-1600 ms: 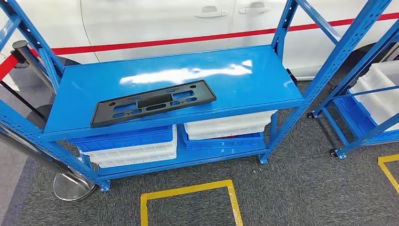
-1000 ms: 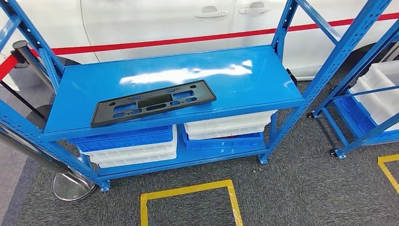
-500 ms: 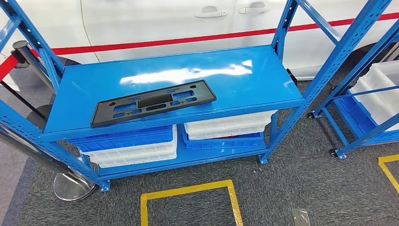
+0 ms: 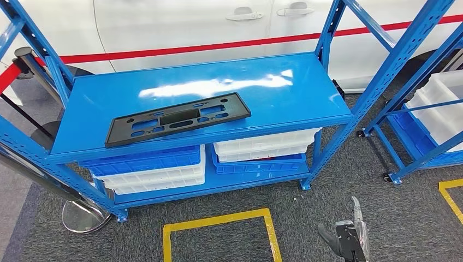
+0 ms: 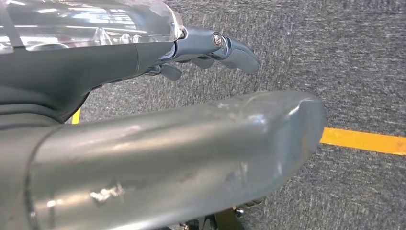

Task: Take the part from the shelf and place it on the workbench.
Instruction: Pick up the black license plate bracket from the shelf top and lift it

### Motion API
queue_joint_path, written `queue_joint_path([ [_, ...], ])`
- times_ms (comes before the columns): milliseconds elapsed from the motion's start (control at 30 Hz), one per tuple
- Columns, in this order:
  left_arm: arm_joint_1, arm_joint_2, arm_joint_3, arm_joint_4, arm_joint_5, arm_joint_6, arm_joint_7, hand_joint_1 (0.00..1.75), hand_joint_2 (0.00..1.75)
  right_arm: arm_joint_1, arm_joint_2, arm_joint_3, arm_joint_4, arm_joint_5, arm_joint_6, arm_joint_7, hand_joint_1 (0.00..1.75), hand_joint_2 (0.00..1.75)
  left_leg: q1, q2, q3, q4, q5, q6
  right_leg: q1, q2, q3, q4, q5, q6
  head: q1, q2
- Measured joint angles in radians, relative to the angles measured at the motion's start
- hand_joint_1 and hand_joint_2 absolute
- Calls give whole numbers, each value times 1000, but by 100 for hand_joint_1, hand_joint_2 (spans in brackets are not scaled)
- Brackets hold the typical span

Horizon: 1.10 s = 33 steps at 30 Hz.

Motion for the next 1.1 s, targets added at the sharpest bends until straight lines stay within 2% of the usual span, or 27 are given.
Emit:
queue_joint_path([
  [667, -6, -12, 48, 23, -153, -28, -39, 0, 0, 66, -122, 515, -540, 95, -128, -27, 0, 175, -1, 0, 0, 0, 0, 0, -2, 0, 0, 0, 0, 0, 0, 0],
  [833, -7, -12, 63, 29, -199, -46, -48, 0, 0, 65, -154, 629, -628, 140, -135, 22, 0, 175, -4, 0, -1, 1, -1, 1, -6, 0, 0, 0, 1, 2, 0, 0],
  [967, -9, -12, 74, 31, -233, -67, -52, 0, 0, 50, -176, 703, -637, 156, -65, 118, 0, 175, -10, 0, -2, 2, -1, 7, -10, -1, 0, -1, 2, 7, 0, 0],
  [1000, -9, -12, 78, 31, -240, -71, -52, 0, 0, 44, -178, 715, -636, 156, -44, 141, 0, 131, -11, 0, -3, 3, -1, 9, -12, -1, 0, -1, 3, 9, 0, 0],
  [1100, -10, -12, 87, 31, -262, -85, -52, 0, 0, 19, -178, 746, -624, 151, 10, 204, 0, 131, -6, 0, 1, -10, 6, 21, -11, -1, -1, 2, -1, 17, 0, 0],
])
